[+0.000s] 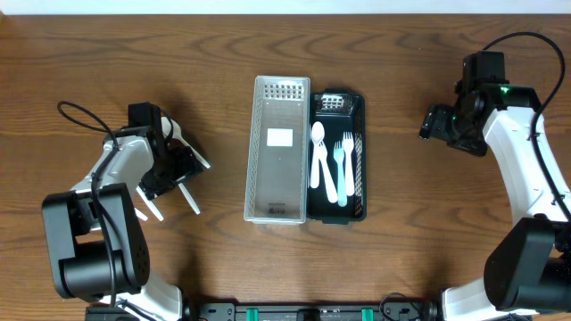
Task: Pack container
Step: 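Lower left gripper onto a white spoon on the left and close, then carry the spoon into the clear basket and release it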
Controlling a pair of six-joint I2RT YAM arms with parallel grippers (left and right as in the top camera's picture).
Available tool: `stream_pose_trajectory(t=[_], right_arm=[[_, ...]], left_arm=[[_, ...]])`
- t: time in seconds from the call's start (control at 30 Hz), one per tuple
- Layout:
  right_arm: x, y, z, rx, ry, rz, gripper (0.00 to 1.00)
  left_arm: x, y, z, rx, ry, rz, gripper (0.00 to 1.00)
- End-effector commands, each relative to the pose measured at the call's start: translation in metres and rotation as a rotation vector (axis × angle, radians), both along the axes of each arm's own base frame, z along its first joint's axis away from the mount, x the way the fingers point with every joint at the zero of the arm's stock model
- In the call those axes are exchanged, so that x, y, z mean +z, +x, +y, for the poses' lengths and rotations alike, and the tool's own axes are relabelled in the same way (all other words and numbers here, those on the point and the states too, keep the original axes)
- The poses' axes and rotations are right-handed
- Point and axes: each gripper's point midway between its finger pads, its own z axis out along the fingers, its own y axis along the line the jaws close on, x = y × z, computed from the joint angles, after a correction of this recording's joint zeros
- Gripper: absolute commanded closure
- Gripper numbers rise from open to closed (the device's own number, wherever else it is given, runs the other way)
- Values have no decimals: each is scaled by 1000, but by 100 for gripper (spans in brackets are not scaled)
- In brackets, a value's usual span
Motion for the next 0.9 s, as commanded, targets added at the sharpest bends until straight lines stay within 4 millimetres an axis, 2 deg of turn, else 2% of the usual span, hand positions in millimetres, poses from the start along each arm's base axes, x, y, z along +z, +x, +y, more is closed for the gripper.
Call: stream_pose_trajectory(t=[0.0,0.13,0.3,0.47,0.67,0.77,0.87], right_arm=[[1,0,-2,4,-2,0,19],[1,-1,-2,4,-2,0,19],[1,-1,-2,4,-2,0,19],[1,0,-2,4,-2,0,19],[1,0,-2,4,-2,0,19],[1,0,-2,4,-2,0,19],[1,0,-2,4,-2,0,19]], left_arm=[[-21,-16,-5,-5,-33,75,23],[-20,-16,-5,-5,-33,76,35],[-20,-15,-5,-5,-32,75,59],[-21,-17,0,-1,-5,82,73],[-21,-17,0,-1,-4,84,81],[-20,-17,0,0,-3,82,81],[-15,-15,0,-1,-2,78,91]])
